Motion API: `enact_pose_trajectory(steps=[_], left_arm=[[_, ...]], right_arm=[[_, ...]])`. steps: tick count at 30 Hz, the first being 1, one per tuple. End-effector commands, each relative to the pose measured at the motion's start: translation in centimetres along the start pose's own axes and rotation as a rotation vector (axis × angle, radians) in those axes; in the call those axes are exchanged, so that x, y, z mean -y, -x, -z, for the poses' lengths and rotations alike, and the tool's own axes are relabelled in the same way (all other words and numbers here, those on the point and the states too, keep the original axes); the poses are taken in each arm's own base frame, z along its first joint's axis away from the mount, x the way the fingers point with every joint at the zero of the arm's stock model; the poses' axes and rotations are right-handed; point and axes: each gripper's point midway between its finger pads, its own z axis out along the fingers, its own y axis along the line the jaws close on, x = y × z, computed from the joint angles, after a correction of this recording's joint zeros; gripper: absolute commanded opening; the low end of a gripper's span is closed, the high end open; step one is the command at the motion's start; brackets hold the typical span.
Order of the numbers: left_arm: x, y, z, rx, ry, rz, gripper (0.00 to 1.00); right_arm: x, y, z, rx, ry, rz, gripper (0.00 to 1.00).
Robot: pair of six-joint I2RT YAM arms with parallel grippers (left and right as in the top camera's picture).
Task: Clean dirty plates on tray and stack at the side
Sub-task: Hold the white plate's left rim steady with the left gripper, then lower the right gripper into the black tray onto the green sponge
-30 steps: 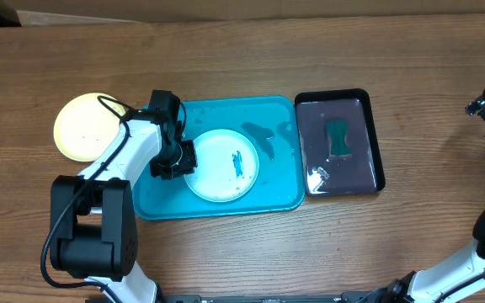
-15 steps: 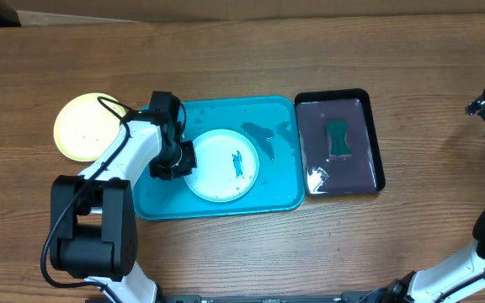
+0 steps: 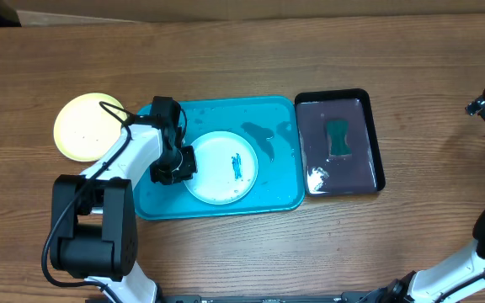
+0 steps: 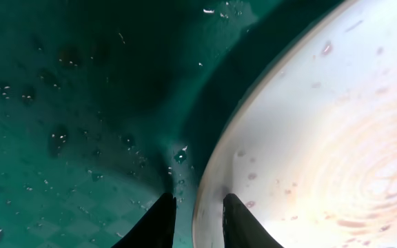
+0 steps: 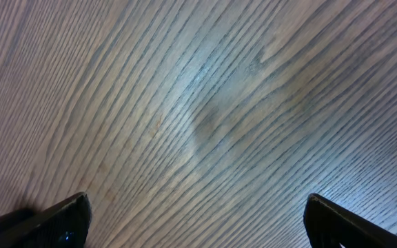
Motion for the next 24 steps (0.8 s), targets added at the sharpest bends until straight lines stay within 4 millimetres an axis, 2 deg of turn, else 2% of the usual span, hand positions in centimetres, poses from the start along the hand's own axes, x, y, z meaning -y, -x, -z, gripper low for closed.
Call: enact_pose_trajectory(steps=[1, 8, 12, 16, 19, 20, 21, 24], left_arm=[[0.6, 1.4, 1.1, 0.031, -0.003, -0.010, 0.24], [0.6, 1.5, 1.4, 0.030, 0.001, -0.017, 0.04], [0.6, 1.5, 1.4, 0.030, 0.001, -0.018, 0.04], [0.6, 1.2, 1.3, 0.021, 0.004, -0.017, 0.10], [0.4, 0.9, 1.0, 0.011, 0.007, -0.017, 0.15], [0.4, 0.8, 0.9, 0.008, 0.009, -0.017, 0.14], [0.4, 0.8, 0.9, 0.010, 0.008, -0.017, 0.14], [0.5, 1.0, 0.9, 0.014, 0.005, -0.017, 0.13]], right_arm=[[-0.6, 0.9, 1.3, 0.042, 0.020, 0.002, 1.00], [-0.6, 0.9, 1.3, 0.042, 0.020, 0.002, 1.00], [-0.6, 0.9, 1.3, 0.042, 0.020, 0.002, 1.00], [-0.7, 1.2, 1.3, 0.055, 0.027, 0.004, 1.00], [-2.1, 2.4, 1.5, 0.101, 0.095, 0.017, 1.00], [-3.9, 2.2, 1.8, 0.082, 0.198, 0.028, 1.00], [-5.4, 1.1, 2.1, 0.029, 0.289, 0.032, 1.00], [-8.1, -3.5, 3.6, -0.207, 0.488, -0.039, 1.00]])
